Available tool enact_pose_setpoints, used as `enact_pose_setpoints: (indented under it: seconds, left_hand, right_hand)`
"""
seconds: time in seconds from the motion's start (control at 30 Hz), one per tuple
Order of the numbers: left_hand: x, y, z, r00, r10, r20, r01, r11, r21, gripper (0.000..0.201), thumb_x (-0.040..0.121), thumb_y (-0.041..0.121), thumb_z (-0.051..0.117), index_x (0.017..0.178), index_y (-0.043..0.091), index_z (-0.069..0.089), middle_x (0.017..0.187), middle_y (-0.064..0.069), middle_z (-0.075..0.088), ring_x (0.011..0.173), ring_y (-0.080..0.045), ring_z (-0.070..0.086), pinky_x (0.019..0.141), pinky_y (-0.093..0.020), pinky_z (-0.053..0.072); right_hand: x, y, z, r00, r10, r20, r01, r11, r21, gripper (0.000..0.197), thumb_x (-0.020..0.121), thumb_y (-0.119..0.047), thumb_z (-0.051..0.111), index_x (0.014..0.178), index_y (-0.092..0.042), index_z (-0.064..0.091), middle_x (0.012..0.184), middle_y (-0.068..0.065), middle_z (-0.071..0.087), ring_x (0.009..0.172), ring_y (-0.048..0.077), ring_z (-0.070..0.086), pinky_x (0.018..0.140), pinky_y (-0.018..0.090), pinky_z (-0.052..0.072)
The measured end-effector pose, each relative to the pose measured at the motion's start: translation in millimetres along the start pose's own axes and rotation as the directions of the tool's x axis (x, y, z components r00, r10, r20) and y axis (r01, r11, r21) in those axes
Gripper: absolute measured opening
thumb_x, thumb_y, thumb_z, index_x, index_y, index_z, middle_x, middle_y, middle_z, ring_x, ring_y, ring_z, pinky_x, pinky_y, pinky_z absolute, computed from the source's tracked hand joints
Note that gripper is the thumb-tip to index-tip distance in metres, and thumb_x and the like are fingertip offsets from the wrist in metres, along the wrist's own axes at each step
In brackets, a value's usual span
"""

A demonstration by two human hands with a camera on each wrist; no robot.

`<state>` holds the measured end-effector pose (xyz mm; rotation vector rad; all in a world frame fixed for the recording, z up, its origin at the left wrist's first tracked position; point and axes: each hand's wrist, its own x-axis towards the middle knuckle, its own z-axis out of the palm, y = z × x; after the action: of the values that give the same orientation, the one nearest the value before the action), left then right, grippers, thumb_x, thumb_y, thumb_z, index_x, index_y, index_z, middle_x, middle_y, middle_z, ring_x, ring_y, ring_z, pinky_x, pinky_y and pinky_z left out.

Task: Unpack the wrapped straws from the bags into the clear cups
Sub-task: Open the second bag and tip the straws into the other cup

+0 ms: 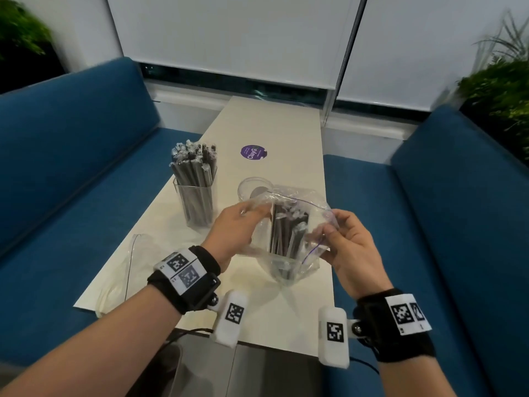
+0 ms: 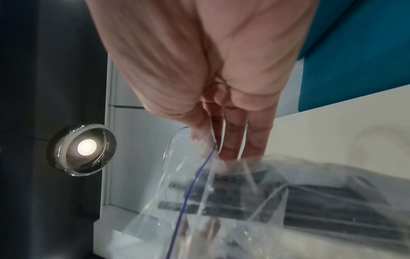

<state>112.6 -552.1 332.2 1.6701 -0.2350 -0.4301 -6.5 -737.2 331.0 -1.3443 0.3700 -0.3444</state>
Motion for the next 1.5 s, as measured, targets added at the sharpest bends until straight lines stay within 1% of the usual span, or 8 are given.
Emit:
enact_pose_setpoints:
  seconds: [0.1,0.47,0.73,0.83,0.93,1.07,1.27,1.5]
  left_hand:
    - [3,-1,1,0.997,-0.077,-0.01,0.076,0.995,-0.072,0.04,0.096,0.045,0.065,0.087,0.007,0.072,0.087,0.002,0.064,0.082,-0.018,0.055,0.071,-0.037,0.059]
    - [13,-9,-4,0.999,-0.034,0.014,0.036,0.972,-0.232,0.033,0.091,0.032,0.073,0.12,0.016,0.075,0.118,0.002,0.077,0.109,-0.013,0.064,0.1,-0.034,0.041]
    - [17,-20,17,1.0,-0.015,0.01,0.016,0.977,-0.214,0.07,0.065,0.058,0.083,0.124,0.023,0.069,0.118,0.0,0.077,0.116,-0.022,0.07,0.106,-0.051,0.052]
    - [11,-19,23,0.994,-0.077,0.076,0.089,0.981,-0.173,0.064,0.068,0.065,0.076,0.108,0.016,0.079,0.109,-0.005,0.08,0.11,-0.029,0.071,0.103,-0.058,0.052]
    - [12,-17,23,0.971,-0.19,0.146,0.215,0.96,-0.181,0.049,0.091,0.059,0.062,0.107,0.014,0.077,0.099,-0.005,0.077,0.094,-0.028,0.072,0.088,-0.047,0.055]
    - [13,-21,16,0.963,-0.244,0.112,0.262,0.946,-0.191,0.032,0.102,0.045,0.052,0.119,0.025,0.068,0.122,-0.007,0.073,0.108,-0.035,0.073,0.094,-0.056,0.057]
    - [13,-30,8,0.939,-0.309,0.153,0.34,0.907,-0.249,0.035,0.092,0.044,0.059,0.117,0.022,0.069,0.129,-0.015,0.064,0.102,-0.032,0.064,0.1,-0.065,0.047]
    - [8,-34,19,0.967,-0.224,0.122,0.25,0.925,-0.286,0.045,0.087,0.045,0.067,0.125,0.04,0.043,0.136,-0.007,0.062,0.116,-0.032,0.068,0.099,-0.065,0.052]
  right_hand:
    - [1,9,3,0.999,0.008,-0.033,-0.01,0.999,-0.051,0.02,0.1,-0.003,0.05,0.11,-0.018,0.059,0.074,0.0,0.06,0.064,0.014,0.065,0.086,0.056,0.055]
    - [-5,11,8,0.994,-0.107,0.002,0.102,0.946,-0.309,0.014,0.094,-0.046,0.065,0.09,-0.033,0.064,0.079,-0.017,0.057,0.081,0.013,0.056,0.09,0.061,0.06]
    - [-19,9,13,0.953,0.116,0.282,0.098,0.76,-0.643,0.13,0.045,-0.048,0.103,0.141,-0.041,0.016,0.131,-0.041,0.029,0.125,-0.006,0.05,0.099,0.012,0.045]
    - [-16,18,19,0.975,-0.01,0.221,0.154,0.749,-0.644,0.103,0.06,-0.037,0.101,0.129,-0.029,0.026,0.126,-0.033,0.045,0.117,-0.018,0.052,0.085,0.002,0.047]
    - [-11,21,16,0.985,-0.033,0.167,0.134,0.754,-0.643,0.085,0.065,-0.035,0.099,0.116,-0.035,0.031,0.118,-0.02,0.061,0.107,-0.011,0.064,0.089,0.018,0.056]
    - [-9,17,7,0.967,0.06,0.246,0.087,0.834,-0.545,0.087,0.062,-0.032,0.101,0.119,-0.036,0.036,0.128,-0.015,0.062,0.114,-0.008,0.064,0.087,0.008,0.052]
    - [1,42,-9,0.971,0.113,0.21,-0.076,0.981,-0.176,0.064,0.069,-0.075,0.081,0.103,-0.026,0.058,0.133,0.002,0.071,0.125,0.02,0.066,0.112,0.064,0.044]
    - [4,43,3,0.988,0.03,0.148,0.037,0.902,-0.43,0.066,0.07,-0.061,0.087,0.118,-0.026,0.061,0.118,-0.004,0.076,0.112,0.015,0.073,0.1,0.05,0.058]
